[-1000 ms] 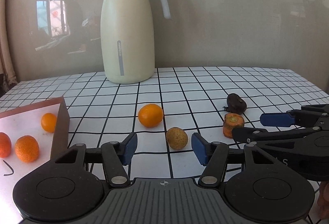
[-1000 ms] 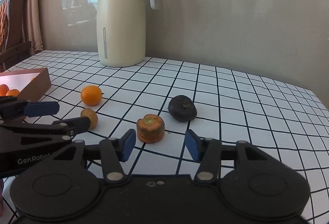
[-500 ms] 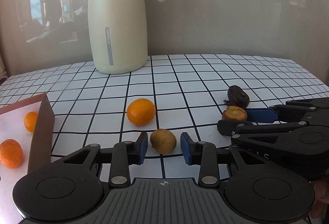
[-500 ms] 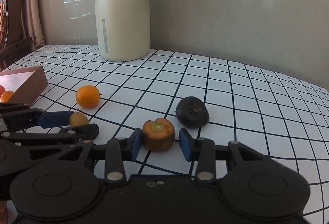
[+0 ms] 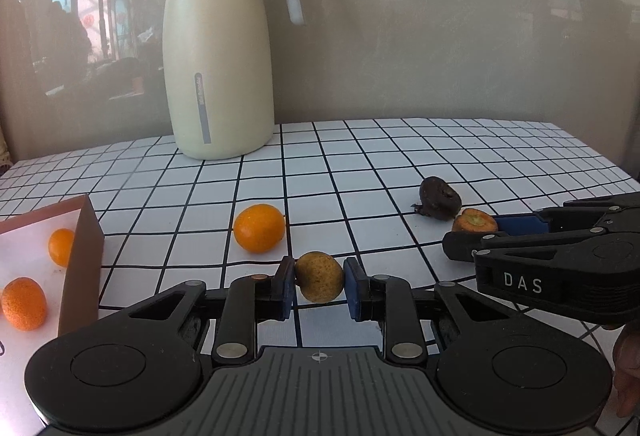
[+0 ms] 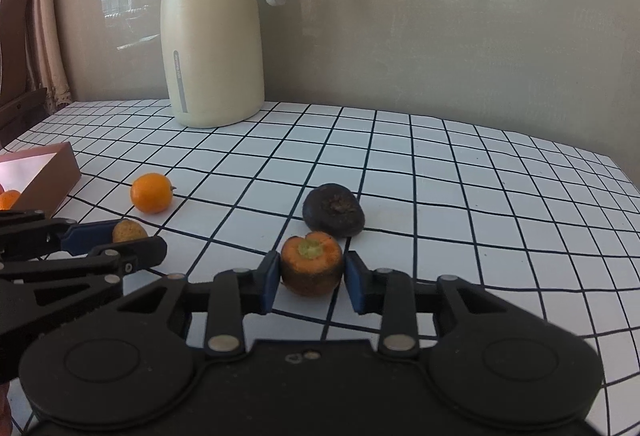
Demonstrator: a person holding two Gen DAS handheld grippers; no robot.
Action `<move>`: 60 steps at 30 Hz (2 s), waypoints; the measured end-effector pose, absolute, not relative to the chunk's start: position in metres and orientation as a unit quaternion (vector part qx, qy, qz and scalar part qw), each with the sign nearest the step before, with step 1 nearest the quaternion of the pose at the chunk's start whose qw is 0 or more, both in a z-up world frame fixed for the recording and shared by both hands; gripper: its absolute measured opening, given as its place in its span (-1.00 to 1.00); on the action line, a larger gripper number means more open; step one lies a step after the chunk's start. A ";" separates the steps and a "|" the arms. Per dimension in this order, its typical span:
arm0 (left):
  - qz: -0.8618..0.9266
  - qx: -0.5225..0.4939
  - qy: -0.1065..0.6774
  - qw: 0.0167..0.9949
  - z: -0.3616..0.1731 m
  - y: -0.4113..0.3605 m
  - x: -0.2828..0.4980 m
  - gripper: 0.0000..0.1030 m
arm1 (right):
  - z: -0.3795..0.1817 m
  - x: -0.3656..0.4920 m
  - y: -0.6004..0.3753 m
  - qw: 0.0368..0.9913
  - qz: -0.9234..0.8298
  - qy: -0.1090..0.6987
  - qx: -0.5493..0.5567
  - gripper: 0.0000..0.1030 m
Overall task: Organize fruits
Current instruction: 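Carry the kiwi with the left gripper while the right carries the carrot piece over the tray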
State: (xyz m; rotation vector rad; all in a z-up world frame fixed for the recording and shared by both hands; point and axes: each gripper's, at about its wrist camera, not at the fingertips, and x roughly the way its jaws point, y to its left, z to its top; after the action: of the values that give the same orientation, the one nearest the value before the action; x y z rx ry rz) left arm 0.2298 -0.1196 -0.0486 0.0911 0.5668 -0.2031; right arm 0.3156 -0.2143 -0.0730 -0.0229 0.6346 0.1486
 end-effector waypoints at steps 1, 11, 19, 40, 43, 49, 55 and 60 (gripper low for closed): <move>-0.102 0.045 0.276 0.955 -0.047 -0.120 0.227 -0.49 | -0.071 0.311 -0.217 0.948 0.069 0.310 -0.009 -0.50; -0.118 0.061 0.249 0.959 -0.027 -0.111 0.177 -0.49 | -0.061 0.261 -0.222 0.952 0.056 0.301 -0.011 -0.49; -0.102 0.060 0.246 0.962 -0.024 -0.088 0.133 -0.49 | -0.052 0.217 -0.224 0.956 0.063 0.285 0.006 -0.49; -0.060 0.048 0.205 0.976 -0.005 -0.025 0.090 -0.49 | -0.024 0.193 -0.178 0.959 0.110 0.259 -0.042 -0.49; -0.052 0.047 0.202 0.977 -0.002 -0.017 0.086 -0.49 | -0.018 0.188 -0.169 0.959 0.126 0.250 -0.047 -0.49; -0.036 0.045 0.192 0.980 0.004 0.000 0.077 -0.49 | -0.008 0.179 -0.145 0.956 0.165 0.234 -0.061 -0.49; -0.018 0.043 0.183 0.982 0.010 0.021 0.066 -0.49 | -0.002 0.173 -0.118 0.950 0.203 0.223 -0.077 -0.49; 0.004 0.045 0.178 0.983 0.013 0.042 0.054 -0.49 | 0.004 0.166 -0.098 0.946 0.230 0.213 -0.086 -0.49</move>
State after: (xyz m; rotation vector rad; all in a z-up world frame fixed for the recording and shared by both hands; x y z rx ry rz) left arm 0.0540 0.0422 0.0125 0.0897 0.3586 0.0078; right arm 0.1663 -0.0984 0.0038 -0.1746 0.4339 0.4690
